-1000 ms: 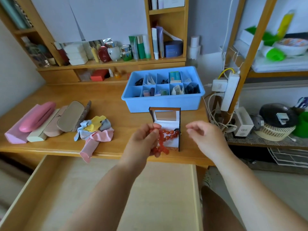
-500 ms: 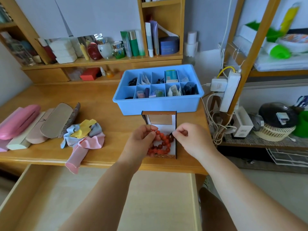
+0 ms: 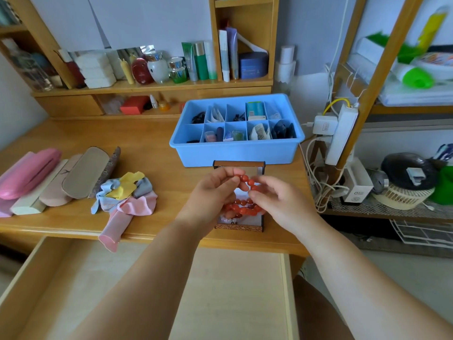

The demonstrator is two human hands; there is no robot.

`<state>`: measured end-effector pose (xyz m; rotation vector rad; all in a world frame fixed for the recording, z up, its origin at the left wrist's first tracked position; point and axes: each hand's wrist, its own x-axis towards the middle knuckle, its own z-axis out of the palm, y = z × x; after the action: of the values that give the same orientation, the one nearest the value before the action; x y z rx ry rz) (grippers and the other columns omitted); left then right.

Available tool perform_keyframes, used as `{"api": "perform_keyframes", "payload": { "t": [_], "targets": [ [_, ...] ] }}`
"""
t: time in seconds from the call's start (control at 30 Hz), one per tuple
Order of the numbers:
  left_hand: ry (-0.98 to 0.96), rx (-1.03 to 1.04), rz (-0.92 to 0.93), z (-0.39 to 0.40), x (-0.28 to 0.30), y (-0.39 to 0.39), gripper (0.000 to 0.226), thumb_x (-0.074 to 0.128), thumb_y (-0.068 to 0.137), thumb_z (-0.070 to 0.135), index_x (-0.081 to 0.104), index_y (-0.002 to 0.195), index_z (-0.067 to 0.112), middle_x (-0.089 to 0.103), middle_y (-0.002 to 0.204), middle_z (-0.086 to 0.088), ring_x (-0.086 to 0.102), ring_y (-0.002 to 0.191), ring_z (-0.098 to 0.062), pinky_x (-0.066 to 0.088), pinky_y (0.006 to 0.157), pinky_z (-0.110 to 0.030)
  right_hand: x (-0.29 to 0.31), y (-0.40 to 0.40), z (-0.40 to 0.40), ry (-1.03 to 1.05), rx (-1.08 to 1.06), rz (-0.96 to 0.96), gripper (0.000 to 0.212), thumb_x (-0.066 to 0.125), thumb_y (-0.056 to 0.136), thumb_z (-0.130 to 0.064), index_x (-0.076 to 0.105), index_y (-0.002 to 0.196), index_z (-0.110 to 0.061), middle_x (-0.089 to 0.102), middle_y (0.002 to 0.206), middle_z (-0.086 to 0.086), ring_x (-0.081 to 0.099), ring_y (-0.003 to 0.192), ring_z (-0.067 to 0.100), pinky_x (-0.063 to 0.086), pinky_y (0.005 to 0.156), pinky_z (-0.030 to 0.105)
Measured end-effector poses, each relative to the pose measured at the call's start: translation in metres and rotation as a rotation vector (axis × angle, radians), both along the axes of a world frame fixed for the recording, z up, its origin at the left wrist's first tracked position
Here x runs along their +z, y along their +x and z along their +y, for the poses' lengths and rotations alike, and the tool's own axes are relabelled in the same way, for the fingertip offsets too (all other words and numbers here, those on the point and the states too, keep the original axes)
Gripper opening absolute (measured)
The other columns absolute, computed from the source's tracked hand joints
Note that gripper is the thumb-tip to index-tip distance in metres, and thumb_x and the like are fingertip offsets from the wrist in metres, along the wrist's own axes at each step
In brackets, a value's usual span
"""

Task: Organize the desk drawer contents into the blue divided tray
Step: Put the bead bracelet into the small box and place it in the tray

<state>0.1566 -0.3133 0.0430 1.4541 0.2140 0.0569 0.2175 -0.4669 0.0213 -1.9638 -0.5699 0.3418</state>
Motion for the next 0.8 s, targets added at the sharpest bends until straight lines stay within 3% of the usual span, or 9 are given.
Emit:
{"api": "perform_keyframes", "payload": {
  "t": [0.07, 0.17, 0.27, 0.33, 0.4, 0.47, 0.53, 0.67, 0.8],
  "targets": [
    [0.068, 0.045, 0.033, 0.000, -0.003, 0.002, 0.019, 0.044, 0.097, 0.007, 0.059, 0.106, 0.014, 0.067, 0.083, 0.003, 0.055, 0.047, -0.007, 0.046, 0.043, -0.022, 0.000, 0.001, 0.004, 0.000, -0.033, 0.020, 0.033, 0.061, 0.090, -0.029, 0.054, 0.122, -0.029, 0.069, 0.100, -0.012, 0.064, 0.085, 0.002, 0.051, 0.071, 0.019],
    [0.293, 0.094, 0.156, 0.001, -0.007, 0.001, 0.029, 0.047, 0.094, 0.004, 0.057, 0.109, 0.026, 0.063, 0.101, 0.006, 0.068, 0.069, -0.012, 0.055, 0.053, -0.025, -0.003, -0.001, 0.007, -0.164, -0.090, -0.195, 0.028, 0.064, 0.088, -0.026, 0.050, 0.111, -0.032, 0.064, 0.085, -0.011, 0.060, 0.076, 0.002, 0.043, 0.058, 0.016],
    [0.479, 0.054, 0.199, 0.003, -0.011, -0.005, 0.038, 0.049, 0.093, 0.005, 0.051, 0.121, 0.030, 0.053, 0.119, 0.007, 0.065, 0.093, -0.016, 0.059, 0.058, -0.027, -0.008, -0.004, 0.009, -0.331, -0.083, -0.426, 0.021, 0.063, 0.087, -0.027, 0.053, 0.105, -0.027, 0.055, 0.087, -0.016, 0.057, 0.081, 0.010, 0.039, 0.058, 0.020],
    [0.761, 0.097, 0.101, 0.003, -0.015, -0.014, 0.039, 0.050, 0.091, 0.004, 0.052, 0.124, 0.026, 0.052, 0.122, 0.006, 0.059, 0.103, -0.012, 0.057, 0.065, -0.023, -0.011, -0.007, 0.009, -0.334, -0.086, -0.522, 0.020, 0.064, 0.086, -0.027, 0.057, 0.105, -0.023, 0.053, 0.093, -0.014, 0.056, 0.081, 0.010, 0.039, 0.059, 0.019],
    [1.074, 0.203, -0.136, 0.002, -0.019, -0.026, 0.033, 0.053, 0.088, 0.002, 0.060, 0.115, 0.019, 0.058, 0.117, 0.005, 0.059, 0.100, -0.011, 0.052, 0.072, -0.021, -0.014, -0.009, 0.006, -0.288, -0.083, -0.551, 0.013, 0.065, 0.086, -0.023, 0.061, 0.098, -0.019, 0.054, 0.098, -0.009, 0.054, 0.076, 0.010, 0.040, 0.060, 0.018],
    [1.207, 0.178, -0.301, -0.004, -0.026, -0.039, 0.027, 0.058, 0.085, 0.001, 0.067, 0.108, 0.013, 0.064, 0.113, 0.001, 0.061, 0.100, -0.017, 0.053, 0.078, -0.028, -0.017, -0.010, 0.001, -0.249, -0.077, -0.533, 0.003, 0.065, 0.086, -0.019, 0.064, 0.089, -0.017, 0.053, 0.092, -0.008, 0.050, 0.069, 0.006, 0.035, 0.058, 0.013],
    [1.344, 0.075, -0.348, -0.009, -0.037, -0.049, 0.029, 0.066, 0.082, 0.006, 0.068, 0.111, 0.010, 0.066, 0.114, -0.004, 0.062, 0.106, -0.023, 0.053, 0.086, -0.035, -0.019, -0.011, -0.002, -0.232, -0.072, -0.502, 0.004, 0.064, 0.086, -0.015, 0.066, 0.083, -0.018, 0.047, 0.078, -0.014, 0.045, 0.064, 0.002, 0.030, 0.056, 0.011],
    [1.398, 0.069, -0.341, -0.008, -0.053, -0.054, 0.037, 0.075, 0.075, 0.003, 0.068, 0.111, 0.004, 0.068, 0.110, -0.009, 0.063, 0.108, -0.027, 0.057, 0.080, -0.041, -0.018, -0.008, 0.003, -0.332, -0.071, -0.548, 0.007, 0.062, 0.088, -0.018, 0.068, 0.090, -0.021, 0.032, 0.064, -0.019, 0.033, 0.055, -0.004, 0.020, 0.049, 0.012],
    [1.442, 0.086, -0.436, -0.006, -0.057, -0.054, 0.034, 0.073, 0.075, -0.002, 0.070, 0.108, 0.005, 0.068, 0.112, -0.009, 0.063, 0.109, -0.027, 0.055, 0.086, -0.042, -0.014, -0.008, 0.007, -0.355, -0.111, -0.603, 0.011, 0.061, 0.087, -0.020, 0.068, 0.095, -0.022, 0.047, 0.079, -0.015, 0.043, 0.060, 0.001, 0.023, 0.051, 0.013]
  ]
}}
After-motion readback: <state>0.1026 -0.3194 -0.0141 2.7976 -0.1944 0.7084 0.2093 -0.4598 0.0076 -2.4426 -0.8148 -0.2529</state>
